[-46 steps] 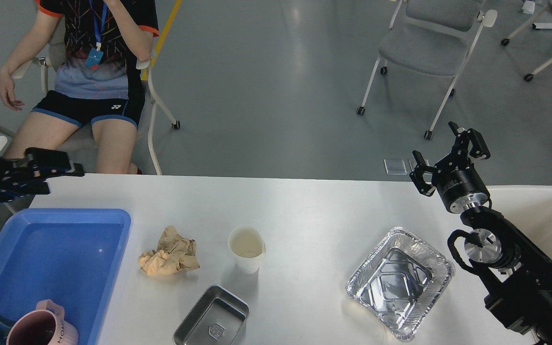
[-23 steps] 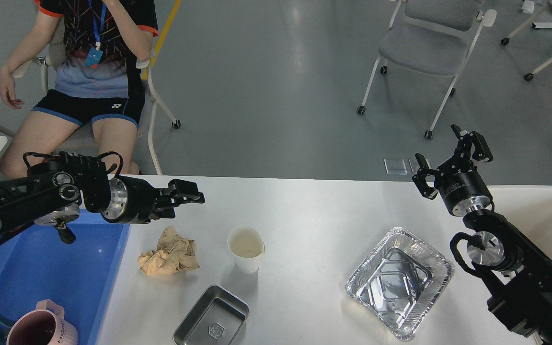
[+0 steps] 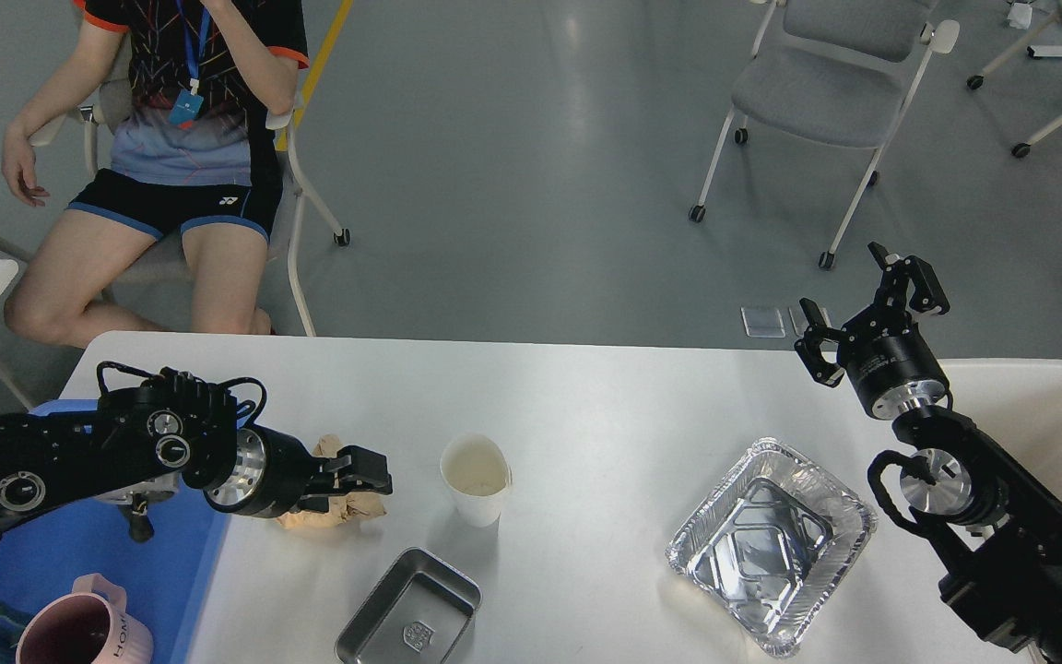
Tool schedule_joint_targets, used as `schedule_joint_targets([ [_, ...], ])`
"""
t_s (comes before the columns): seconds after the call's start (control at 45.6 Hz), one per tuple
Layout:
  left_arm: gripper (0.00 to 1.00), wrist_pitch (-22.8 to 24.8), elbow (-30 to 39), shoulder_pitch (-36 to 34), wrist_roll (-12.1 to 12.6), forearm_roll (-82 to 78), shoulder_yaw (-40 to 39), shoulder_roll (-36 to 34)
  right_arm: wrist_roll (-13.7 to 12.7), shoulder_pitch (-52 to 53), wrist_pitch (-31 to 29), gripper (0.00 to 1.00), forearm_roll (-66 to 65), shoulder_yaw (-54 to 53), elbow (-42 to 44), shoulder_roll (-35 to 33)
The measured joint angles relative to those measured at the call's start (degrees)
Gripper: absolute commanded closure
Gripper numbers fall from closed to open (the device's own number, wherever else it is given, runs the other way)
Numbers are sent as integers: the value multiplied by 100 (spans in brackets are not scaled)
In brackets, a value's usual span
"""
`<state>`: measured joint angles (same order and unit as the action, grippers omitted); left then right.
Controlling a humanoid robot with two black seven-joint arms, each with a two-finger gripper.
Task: Tidy desktop
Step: 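Reach the left gripper to the small metal tin and grasp it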
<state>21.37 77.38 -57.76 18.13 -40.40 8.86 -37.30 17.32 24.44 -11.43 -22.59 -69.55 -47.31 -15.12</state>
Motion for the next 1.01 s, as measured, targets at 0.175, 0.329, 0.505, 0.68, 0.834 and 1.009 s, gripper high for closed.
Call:
schedule_joint_targets([
  [0.175,15,-44,-4,150,-3,-50,141,274,0,-6,0,0,0,2,2,0],
  [0.329,11,-51,-24,274,-3,-130,144,412,0,-11,-6,0,0,1,13,-6],
  [0.505,11,-56,-57,433,6,-139,144,498,0,-13,-18,0,0,-4,115,-6],
  [0.68,18,-225,-89,589,-2,-295,159,617,0,-12,-26,0,0,-6,158,0],
  [0.834,30,-582,-104,767,-31,-920,175,650,0,-15,-26,0,0,-7,161,1],
  [1.009,50,-667,-109,876,-36,-1124,181,654,0,-17,-26,0,0,-1,171,1],
])
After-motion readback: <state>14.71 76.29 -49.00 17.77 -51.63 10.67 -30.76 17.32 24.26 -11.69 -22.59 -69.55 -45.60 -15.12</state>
